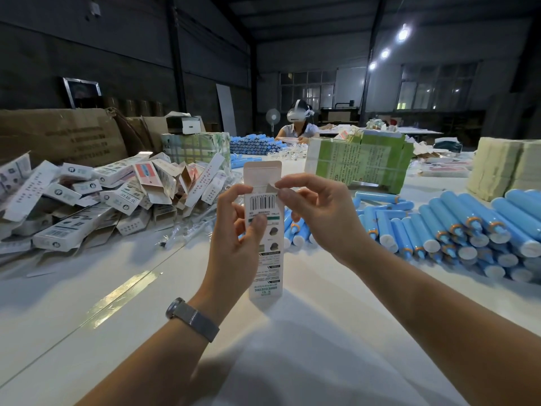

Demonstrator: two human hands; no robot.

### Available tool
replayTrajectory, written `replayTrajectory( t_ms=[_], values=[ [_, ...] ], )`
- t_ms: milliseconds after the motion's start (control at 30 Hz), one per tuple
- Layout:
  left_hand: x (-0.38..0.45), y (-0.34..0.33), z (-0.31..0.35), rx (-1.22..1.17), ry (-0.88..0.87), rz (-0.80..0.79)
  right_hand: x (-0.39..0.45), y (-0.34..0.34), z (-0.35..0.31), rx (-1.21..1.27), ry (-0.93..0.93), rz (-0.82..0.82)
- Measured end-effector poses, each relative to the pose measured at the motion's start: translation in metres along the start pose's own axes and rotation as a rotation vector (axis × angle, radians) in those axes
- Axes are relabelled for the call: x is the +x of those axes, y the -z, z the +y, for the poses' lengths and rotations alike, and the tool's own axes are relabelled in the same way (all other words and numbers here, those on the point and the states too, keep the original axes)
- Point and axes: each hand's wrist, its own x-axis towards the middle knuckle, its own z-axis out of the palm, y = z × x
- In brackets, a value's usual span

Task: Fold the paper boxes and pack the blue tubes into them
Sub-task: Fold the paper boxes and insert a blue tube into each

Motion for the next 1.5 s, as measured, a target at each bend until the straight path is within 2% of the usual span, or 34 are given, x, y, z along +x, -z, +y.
replayTrajectory(
  t_ms=[367, 733, 967, 1233, 1500],
  values=[
    [-0.002, 0.001, 0.002, -0.046, -0.008, -0.033, 0.002, 0.005, -0.001, -0.096, 0.107, -0.053],
    [-0.001, 0.0, 0.005, -0.056, 0.024, -0.03, -0.001, 0.002, -0.002, -0.076, 0.195, 0.012],
    [-0.002, -0.001, 0.006, -0.078, 0.061, -0.023, -0.003, -0.001, -0.004, -0.157, 0.259, 0.056],
    [0.0, 0.0, 0.007, -0.058, 0.004, -0.071, -0.002, 0.004, -0.002, -0.24, 0.205, 0.023],
    [-0.002, 0.002, 0.012, -0.071, 0.011, -0.111, 0.0, 0.007, -0.008, -0.138, 0.15, -0.038]
  ],
)
